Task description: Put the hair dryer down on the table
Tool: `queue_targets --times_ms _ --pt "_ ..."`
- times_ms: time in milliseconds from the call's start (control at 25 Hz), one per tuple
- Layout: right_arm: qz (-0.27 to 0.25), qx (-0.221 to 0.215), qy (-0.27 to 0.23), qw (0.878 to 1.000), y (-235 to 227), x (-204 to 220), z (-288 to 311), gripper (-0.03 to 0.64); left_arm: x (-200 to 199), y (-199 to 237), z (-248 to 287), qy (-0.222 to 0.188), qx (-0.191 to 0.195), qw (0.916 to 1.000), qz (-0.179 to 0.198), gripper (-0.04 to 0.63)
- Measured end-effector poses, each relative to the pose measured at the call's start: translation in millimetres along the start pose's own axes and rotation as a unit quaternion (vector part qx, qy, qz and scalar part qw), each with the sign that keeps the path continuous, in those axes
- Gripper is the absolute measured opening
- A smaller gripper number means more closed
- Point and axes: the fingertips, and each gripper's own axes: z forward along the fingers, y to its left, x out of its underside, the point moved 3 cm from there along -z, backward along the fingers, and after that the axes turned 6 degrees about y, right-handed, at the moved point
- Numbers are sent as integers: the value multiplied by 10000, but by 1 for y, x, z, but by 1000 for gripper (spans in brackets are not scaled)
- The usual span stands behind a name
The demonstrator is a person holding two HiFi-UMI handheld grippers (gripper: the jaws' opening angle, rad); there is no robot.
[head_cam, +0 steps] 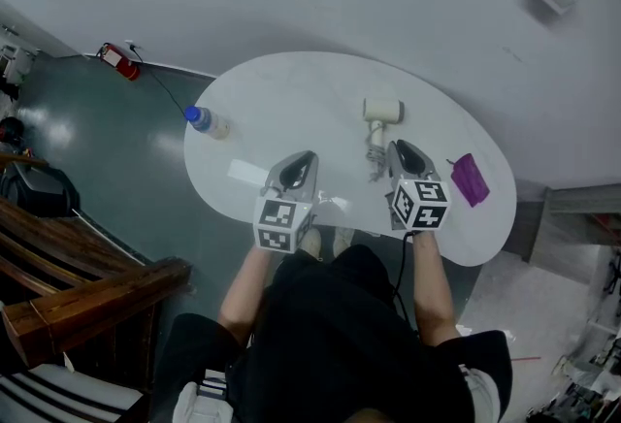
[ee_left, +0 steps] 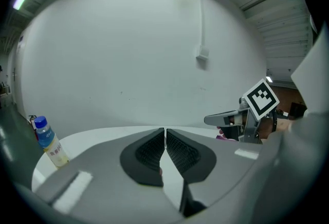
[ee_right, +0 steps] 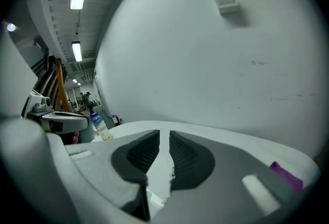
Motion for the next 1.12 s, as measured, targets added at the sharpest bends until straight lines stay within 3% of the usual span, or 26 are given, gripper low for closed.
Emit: queue_targets --times_ms 520,680,1120 --pt "-154 270 -723 9969 32 -7 -65 24 -8 2 -42 -292 178 9990 275 20" --pt "-176 351 -898 9952 45 -2 -82 20 -7 5 -60 -388 261 9988 170 20" --pt "-102 466 -1041 9934 68 25 -115 20 3 -2 -95 -488 414 9967 506 20"
